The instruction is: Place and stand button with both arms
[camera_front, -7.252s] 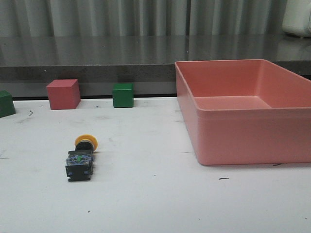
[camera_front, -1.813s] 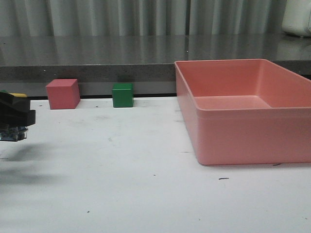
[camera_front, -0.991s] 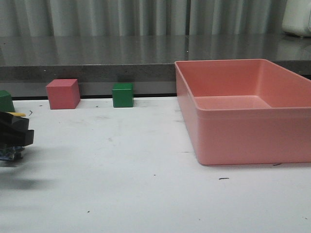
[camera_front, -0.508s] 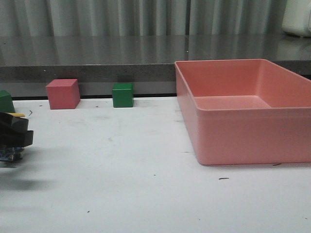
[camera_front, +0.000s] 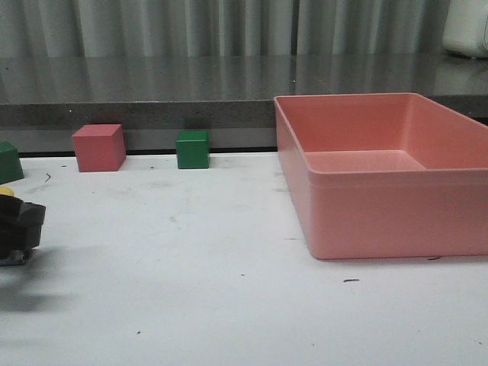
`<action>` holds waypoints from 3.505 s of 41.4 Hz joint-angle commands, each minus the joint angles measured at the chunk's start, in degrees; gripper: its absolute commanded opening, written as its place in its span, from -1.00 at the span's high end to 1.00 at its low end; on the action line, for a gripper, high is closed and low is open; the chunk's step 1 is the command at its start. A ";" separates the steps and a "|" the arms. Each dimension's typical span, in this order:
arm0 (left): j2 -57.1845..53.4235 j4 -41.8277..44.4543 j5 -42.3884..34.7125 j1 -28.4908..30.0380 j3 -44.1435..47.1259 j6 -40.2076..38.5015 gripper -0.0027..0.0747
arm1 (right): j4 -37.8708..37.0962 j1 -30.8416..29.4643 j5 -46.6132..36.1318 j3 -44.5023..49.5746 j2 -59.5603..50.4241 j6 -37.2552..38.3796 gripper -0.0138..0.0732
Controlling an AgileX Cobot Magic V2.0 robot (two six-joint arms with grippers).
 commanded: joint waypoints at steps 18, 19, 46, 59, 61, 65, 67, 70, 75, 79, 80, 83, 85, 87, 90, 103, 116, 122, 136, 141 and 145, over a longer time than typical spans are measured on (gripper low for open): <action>-15.82 -0.24 1.84 0.12 4.94 0.01 -0.28 | 0.00 -0.26 -3.79 -1.25 0.54 -0.29 -0.32; -16.50 -0.24 3.52 0.12 4.94 0.01 -0.28 | 0.00 -0.26 -3.79 -1.25 0.54 -0.29 -0.32; -46.23 0.36 89.42 0.12 -20.51 0.12 -0.27 | 0.00 -0.26 -3.79 -1.25 0.54 -0.29 -0.32; -59.07 3.67 114.40 0.12 -31.95 0.12 -0.26 | 0.00 -0.26 -3.79 -1.25 0.54 -0.29 -0.32; -61.13 3.81 116.50 0.12 -31.98 0.20 -0.26 | 0.00 -0.26 -3.79 -1.25 0.54 -0.29 -0.32; -65.98 3.81 122.38 0.12 -31.98 0.20 -0.26 | 0.00 -0.26 -3.79 -1.25 0.54 -0.29 -0.32; -68.15 3.81 124.85 0.12 -31.98 0.20 -0.26 | 0.00 -0.26 -3.79 -1.25 0.54 -0.29 -0.32; -70.97 3.71 126.84 0.12 -31.98 0.20 -0.26 | 0.00 -0.26 -3.79 -1.25 0.54 -0.29 -0.32; -74.55 3.71 126.72 0.12 -31.98 0.20 -0.26 | 0.00 -0.26 -3.79 -1.25 0.54 -0.29 -0.32; -75.90 3.71 126.63 0.12 -31.98 0.20 -0.26 | 0.00 -0.26 -3.79 -1.25 0.54 -0.29 -0.32; -75.90 3.71 126.63 0.12 -31.98 0.20 -0.26 | 0.00 -0.26 -3.79 -1.25 0.54 -0.29 -0.32; -75.99 3.71 126.63 0.12 -31.98 0.20 -0.26 | 0.00 -0.26 -3.79 -1.25 0.54 -0.29 -0.32; -75.99 3.71 126.38 0.12 -31.98 0.20 -0.26 | 0.00 -0.26 -3.79 -1.25 0.54 -0.29 -0.32; -75.99 3.71 126.11 0.12 -31.98 0.20 -0.26 | 0.00 -0.26 -3.79 -1.25 0.54 -0.29 -0.32; -75.99 3.71 125.36 0.12 -31.98 0.20 -0.24 | 0.00 -0.26 -3.79 -1.25 0.54 -0.29 -0.32; -75.99 3.25 123.24 0.12 -31.63 0.20 0.63 | 0.00 -0.26 -3.79 -1.25 0.54 -0.29 -0.32; -75.99 0.92 122.81 0.12 -31.63 0.20 0.98 | 0.00 -0.26 -3.79 -1.25 0.54 -0.29 -0.32; -75.99 0.92 122.81 0.12 -31.63 0.20 0.98 | 0.00 -0.26 -3.79 -1.25 0.54 -0.29 -0.32; -75.99 0.92 122.81 0.12 -31.63 0.20 0.98 | 0.00 -0.26 -5.73 -1.25 0.60 -0.29 -0.32; -75.99 0.92 122.81 0.12 -31.63 0.20 0.98 | 0.00 -0.26 -5.93 -1.25 0.65 -0.29 -0.32; -75.99 0.92 122.81 0.12 -31.63 0.20 0.98 | -0.41 -0.26 -5.66 -1.11 0.65 -0.29 -0.25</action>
